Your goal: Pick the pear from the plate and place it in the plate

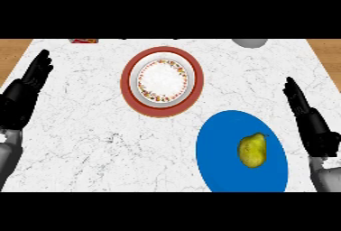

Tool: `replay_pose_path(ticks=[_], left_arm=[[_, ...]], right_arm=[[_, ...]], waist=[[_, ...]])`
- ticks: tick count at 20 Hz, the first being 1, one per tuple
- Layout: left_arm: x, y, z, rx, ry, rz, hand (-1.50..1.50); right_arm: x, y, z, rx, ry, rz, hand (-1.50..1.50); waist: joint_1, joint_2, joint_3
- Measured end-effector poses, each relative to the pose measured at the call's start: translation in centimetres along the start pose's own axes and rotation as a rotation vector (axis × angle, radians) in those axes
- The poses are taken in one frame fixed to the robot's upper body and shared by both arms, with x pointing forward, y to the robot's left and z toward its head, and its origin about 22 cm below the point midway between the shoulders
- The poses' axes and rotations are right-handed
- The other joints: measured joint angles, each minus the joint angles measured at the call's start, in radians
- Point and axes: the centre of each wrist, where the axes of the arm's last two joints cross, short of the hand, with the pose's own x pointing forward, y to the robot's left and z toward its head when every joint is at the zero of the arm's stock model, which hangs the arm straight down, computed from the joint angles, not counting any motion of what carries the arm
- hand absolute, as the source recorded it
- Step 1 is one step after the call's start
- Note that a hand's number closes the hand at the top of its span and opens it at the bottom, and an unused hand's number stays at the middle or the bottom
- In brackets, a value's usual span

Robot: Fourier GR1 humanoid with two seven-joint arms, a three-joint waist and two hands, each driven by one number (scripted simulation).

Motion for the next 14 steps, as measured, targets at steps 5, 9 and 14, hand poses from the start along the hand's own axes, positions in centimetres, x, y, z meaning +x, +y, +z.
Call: replay_pose_path(ticks=[5, 9, 14], left_arm=[[1.3, -0.9, -0.3, -0.012, -0.057, 0.063, 0.0], [1.4, -1.6, -0.3, -0.022, -0.062, 0.109, 0.0], [2.1, -2.9, -0.3, -0.052, -0.082, 0.164, 0.0]], right_arm=[[5.4, 4.4, -1.4, 0.002, -0.328, -0.031, 1.5], [5.1, 3.0, -1.8, -0.145, -0.386, 0.245, 1.5], [4.5, 10.3, -0.1, -0.402, -0.433, 0.189, -1.5]], waist=[[0.016, 0.014, 0.012], [-0.008, 0.012, 0.002], [0.012, 0.023, 0.014]])
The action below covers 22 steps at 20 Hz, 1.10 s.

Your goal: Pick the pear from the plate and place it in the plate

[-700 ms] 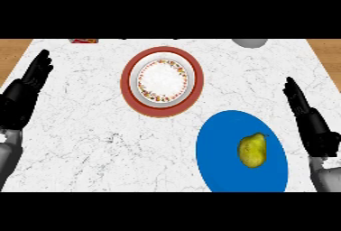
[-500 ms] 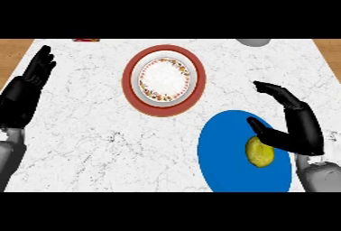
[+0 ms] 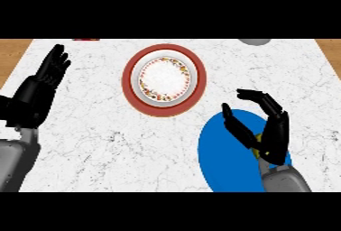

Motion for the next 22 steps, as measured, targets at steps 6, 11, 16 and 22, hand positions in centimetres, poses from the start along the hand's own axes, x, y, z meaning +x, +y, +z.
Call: replay_pose_path(ticks=[6, 11, 16, 22], left_arm=[[0.6, -0.6, 0.2, -0.011, -0.007, 0.026, 0.0], [0.0, -0.5, 0.9, 0.0, 0.003, 0.028, 0.0], [0.5, 0.2, 1.3, 0.017, 0.006, 0.022, 0.0], [0.6, 0.2, 1.6, 0.016, -0.001, 0.015, 0.0]], right_arm=[[3.4, 4.0, 3.8, -0.185, -0.12, -0.119, -1.5], [4.7, 2.9, 6.9, -0.248, -0.16, -0.079, -1.5], [4.3, -0.6, 11.0, -0.233, -0.036, 0.102, -1.5], [3.8, -5.0, 16.5, -0.118, 0.218, 0.314, -1.5]], waist=[[0.014, 0.006, 0.005], [0.001, 0.004, 0.004], [-0.017, 0.001, -0.001], [-0.019, 0.011, -0.006]])
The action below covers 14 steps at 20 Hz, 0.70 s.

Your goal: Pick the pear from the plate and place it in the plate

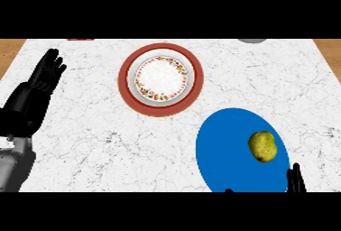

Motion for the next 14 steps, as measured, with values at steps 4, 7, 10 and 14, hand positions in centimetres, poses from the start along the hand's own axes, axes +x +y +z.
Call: replay_pose_path(ticks=[4, 7, 10, 14], left_arm=[[0.5, -0.5, -0.2, -0.008, -0.013, -0.002, 0.0], [0.6, -1.0, -0.2, -0.017, -0.02, -0.001, 0.0], [0.8, -1.0, -0.3, -0.026, -0.022, 0.002, 0.0], [0.5, -1.0, 0.1, -0.035, -0.016, 0.005, 0.0]], right_arm=[[-0.5, -2.4, 2.1, 0.139, 0.131, 0.113, -1.5], [0.1, -3.8, 2.0, 0.217, 0.203, 0.181, -1.5], [1.6, -4.5, 0.7, 0.264, 0.257, 0.241, -1.5], [3.9, -4.2, -2.1, 0.28, 0.311, 0.314, -1.5]], waist=[[0.013, 0.008, -0.001], [0.025, 0.011, 0.0], [0.033, 0.011, 0.001], [0.038, 0.006, 0.004]])
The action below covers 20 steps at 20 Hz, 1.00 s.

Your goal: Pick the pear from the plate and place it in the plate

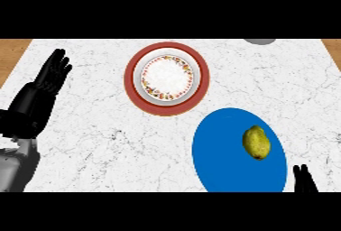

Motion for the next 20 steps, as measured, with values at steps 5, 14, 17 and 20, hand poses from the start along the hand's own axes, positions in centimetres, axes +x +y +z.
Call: replay_pose_path(ticks=[5, 14, 17, 20], left_arm=[[0.2, -0.3, -0.4, -0.002, 0.005, 0.006, 0.0], [-0.4, -0.4, 0.1, 0.01, 0.015, 0.01, 0.0], [-0.1, -0.4, -0.1, 0.012, 0.016, 0.008, 0.0], [0.2, 0.0, 0.1, 0.013, 0.017, 0.012, 0.0]], right_arm=[[3.1, 0.4, -2.5, 0.023, 0.091, 0.088, -1.5], [4.8, 2.3, -6.2, 0.078, 0.183, 0.139, -1.5], [4.9, 3.3, -7.1, 0.102, 0.182, 0.14, -1.5], [4.4, 4.0, -8.2, 0.128, 0.181, 0.141, -1.5]], waist=[[-0.004, -0.004, 0.003], [-0.012, -0.01, 0.005], [-0.013, -0.01, 0.005], [-0.013, -0.01, 0.005]])
